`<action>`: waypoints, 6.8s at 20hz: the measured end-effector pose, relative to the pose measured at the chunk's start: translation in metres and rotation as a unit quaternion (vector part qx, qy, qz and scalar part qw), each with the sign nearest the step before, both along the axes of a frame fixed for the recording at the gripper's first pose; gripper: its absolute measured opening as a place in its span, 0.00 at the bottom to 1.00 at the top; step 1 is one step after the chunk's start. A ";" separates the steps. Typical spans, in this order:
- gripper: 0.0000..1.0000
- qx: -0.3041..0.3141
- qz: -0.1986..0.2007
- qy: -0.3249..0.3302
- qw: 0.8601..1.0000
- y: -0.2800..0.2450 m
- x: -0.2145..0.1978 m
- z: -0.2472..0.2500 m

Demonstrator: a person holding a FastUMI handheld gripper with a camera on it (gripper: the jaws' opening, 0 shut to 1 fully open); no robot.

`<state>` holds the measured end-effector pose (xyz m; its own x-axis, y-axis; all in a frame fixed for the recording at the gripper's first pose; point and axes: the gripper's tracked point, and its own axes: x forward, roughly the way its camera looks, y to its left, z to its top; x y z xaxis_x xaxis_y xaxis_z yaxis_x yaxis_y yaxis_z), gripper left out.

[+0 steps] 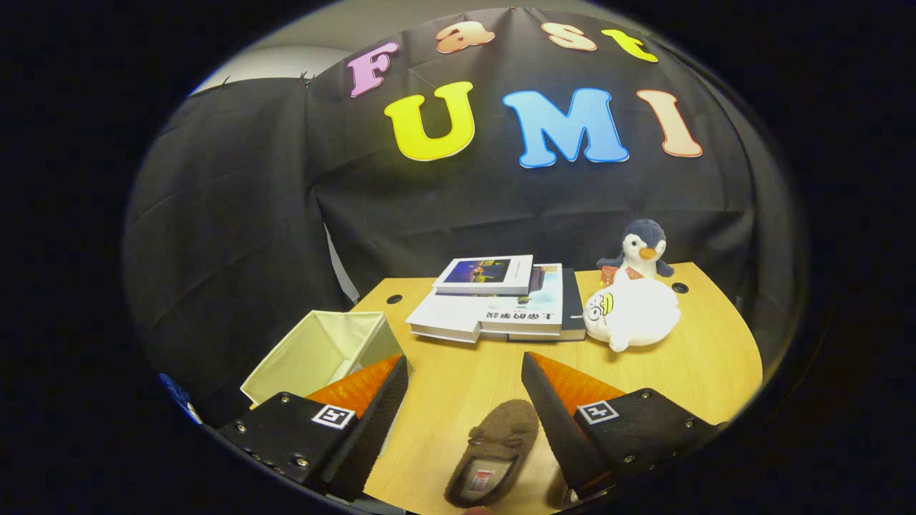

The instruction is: Open the storage box then place both shoes into the box .Put the left shoe in first, then the right shoe, with the right side of both shoes facing outward in a uniform manner.

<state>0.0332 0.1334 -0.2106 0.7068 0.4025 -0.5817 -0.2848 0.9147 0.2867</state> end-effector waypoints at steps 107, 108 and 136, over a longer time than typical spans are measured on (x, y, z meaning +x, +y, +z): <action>0.98 0.123 0.098 0.181 0.971 0.294 -0.052 -0.004; 0.98 0.122 0.099 0.169 0.973 0.285 -0.048 0.003; 0.98 -0.026 -0.063 0.090 0.994 -0.132 -0.034 -0.034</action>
<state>-0.0005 0.0017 -0.2447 0.6321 0.2834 -0.7212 -0.1147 0.9547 0.2746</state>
